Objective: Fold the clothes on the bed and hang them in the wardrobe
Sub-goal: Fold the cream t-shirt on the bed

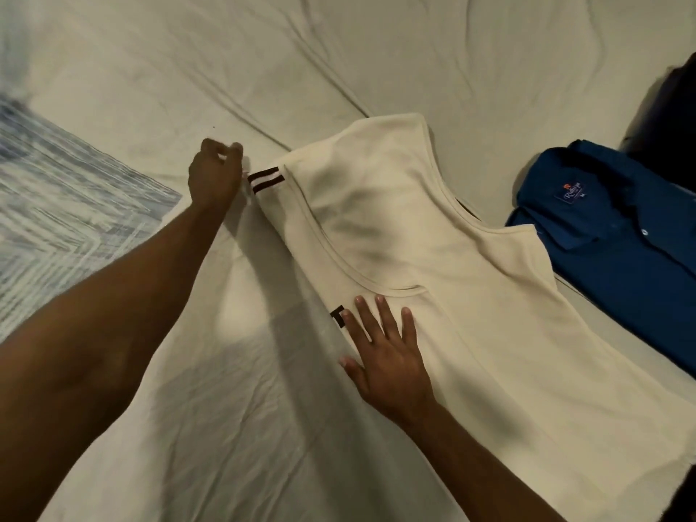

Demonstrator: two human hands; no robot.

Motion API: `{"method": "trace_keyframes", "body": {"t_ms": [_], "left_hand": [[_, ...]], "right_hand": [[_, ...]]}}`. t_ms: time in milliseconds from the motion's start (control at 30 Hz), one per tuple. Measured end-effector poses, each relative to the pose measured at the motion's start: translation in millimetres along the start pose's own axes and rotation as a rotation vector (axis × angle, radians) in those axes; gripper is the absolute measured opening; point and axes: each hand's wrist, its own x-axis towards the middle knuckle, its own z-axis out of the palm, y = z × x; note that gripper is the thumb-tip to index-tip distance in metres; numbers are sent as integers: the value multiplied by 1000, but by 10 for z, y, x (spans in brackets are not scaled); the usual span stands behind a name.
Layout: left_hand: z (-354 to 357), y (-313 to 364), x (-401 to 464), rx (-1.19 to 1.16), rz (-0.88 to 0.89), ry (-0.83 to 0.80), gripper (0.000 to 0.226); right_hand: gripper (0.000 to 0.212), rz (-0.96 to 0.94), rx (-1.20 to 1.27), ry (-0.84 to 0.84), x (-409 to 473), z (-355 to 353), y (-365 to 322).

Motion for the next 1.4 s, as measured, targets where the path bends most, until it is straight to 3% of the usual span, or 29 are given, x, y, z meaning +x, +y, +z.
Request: {"method": "trace_keyframes", "body": {"t_ms": [67, 133, 200, 333, 400, 467, 533, 667, 733, 1000, 1100, 1200, 1300, 1400], "left_hand": [[30, -136, -87, 1, -133, -53, 58], [78, -245, -139, 65, -46, -186, 57], [105, -267, -134, 105, 47, -216, 47], [202, -151, -102, 131, 34, -82, 28], [264, -45, -268, 201, 47, 58, 35], [322, 101, -677, 226, 246, 166, 43], [472, 154, -1285, 237, 615, 103, 46], [934, -25, -2549, 466, 1331, -426, 59], [1110, -134, -2715, 571, 1456, -565, 63], [1163, 72, -2331, 666, 1219, -510, 69], [1208, 356, -2338, 569, 1163, -444, 66], [1414, 968, -2438, 453, 1192, -323, 52], [1713, 1608, -2493, 407, 1056, -325, 52], [2031, 2067, -2455, 613, 784, -455, 54]], "right_hand": [[66, -7, -3, 8, 28, 1, 10], [67, -10, 3, 13, 40, 17, 8], [68, -15, 7, 21, 34, 37, 19], [68, -3, 15, 12, 0, 4, 34], [68, 38, 21, 19, -64, -51, 54], [67, 101, 22, 43, -230, -101, 103], [66, 149, 8, 51, -457, -132, 181], [65, 192, -36, 0, -953, -61, 443], [66, 212, -44, -17, -1170, -16, 633], [63, 450, 10, 24, -1858, -158, 1318], [57, 532, 104, 221, -1895, -412, 1516], [48, 789, 64, 377, -1939, -711, 1963], [34, 1103, 53, 211, -2035, -865, 2380], [46, 1239, 204, 50, -2105, -903, 2499]]}}
